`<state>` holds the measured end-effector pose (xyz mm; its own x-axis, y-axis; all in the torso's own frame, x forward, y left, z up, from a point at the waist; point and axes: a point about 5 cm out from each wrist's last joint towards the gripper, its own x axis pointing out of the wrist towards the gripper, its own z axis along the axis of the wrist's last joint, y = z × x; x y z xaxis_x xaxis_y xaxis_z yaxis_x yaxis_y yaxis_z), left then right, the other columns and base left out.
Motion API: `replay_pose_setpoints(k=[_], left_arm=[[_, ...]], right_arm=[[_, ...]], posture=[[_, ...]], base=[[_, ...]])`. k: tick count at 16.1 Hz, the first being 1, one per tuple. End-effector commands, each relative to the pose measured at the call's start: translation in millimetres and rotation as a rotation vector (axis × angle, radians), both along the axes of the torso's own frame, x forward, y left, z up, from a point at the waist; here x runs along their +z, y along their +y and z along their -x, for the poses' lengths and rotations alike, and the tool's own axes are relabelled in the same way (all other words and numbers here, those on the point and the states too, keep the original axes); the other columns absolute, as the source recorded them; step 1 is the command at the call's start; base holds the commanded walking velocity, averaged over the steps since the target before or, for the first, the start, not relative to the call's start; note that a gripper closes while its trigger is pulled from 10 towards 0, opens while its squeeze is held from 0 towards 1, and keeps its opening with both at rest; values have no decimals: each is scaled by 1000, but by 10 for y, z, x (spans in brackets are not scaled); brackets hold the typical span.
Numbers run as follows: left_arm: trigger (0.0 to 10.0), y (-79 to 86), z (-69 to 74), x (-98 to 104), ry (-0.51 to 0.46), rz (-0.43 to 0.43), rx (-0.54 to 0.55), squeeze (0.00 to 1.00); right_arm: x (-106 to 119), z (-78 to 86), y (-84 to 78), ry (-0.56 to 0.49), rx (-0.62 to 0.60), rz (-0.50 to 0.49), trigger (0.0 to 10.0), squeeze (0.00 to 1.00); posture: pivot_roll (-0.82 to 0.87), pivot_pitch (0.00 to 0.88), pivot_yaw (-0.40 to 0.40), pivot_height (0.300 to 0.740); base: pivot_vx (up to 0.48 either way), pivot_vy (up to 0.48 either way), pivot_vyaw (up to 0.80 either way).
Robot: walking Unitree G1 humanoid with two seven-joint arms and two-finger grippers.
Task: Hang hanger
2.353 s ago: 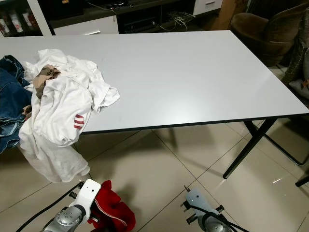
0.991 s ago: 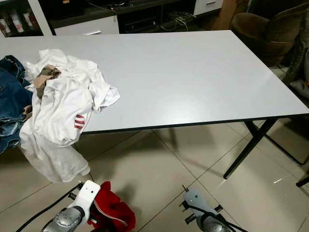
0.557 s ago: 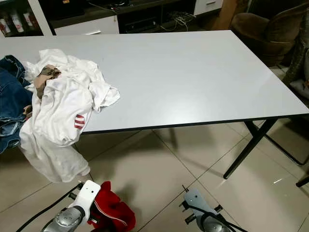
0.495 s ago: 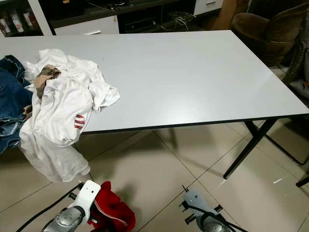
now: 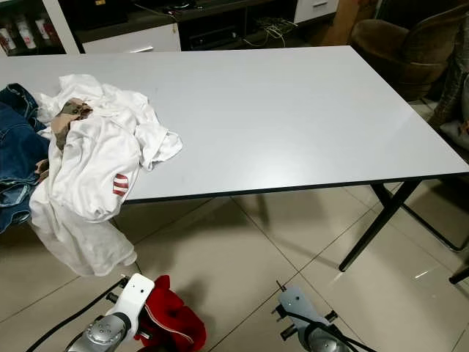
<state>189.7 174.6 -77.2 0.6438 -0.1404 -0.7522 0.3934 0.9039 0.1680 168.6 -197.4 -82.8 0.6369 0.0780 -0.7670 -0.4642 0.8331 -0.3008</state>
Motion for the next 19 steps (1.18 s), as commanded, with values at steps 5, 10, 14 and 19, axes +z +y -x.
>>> replay_pose_setpoints(k=[5,10,14,19], left_arm=[[10000,4,-6,4,-3,-1,1,0],[10000,4,-6,4,-3,-1,1,0],[10000,-5,-22,10,-5,-1,-4,0],[10000,-8,-54,29,-17,1,-9,0]], right_arm=[[2,12,-17,-3,4,1,10000,0],[2,12,-17,-3,4,1,10000,0],[5,3,-18,-6,2,1,10000,0],[4,8,-8,-13,-5,-3,10000,0]], posture=[[7,0,23,740],[7,0,23,740],[-4,0,26,740],[-8,0,32,740]], base=[[0,0,0],[0,0,0],[0,0,0],[0,0,0]])
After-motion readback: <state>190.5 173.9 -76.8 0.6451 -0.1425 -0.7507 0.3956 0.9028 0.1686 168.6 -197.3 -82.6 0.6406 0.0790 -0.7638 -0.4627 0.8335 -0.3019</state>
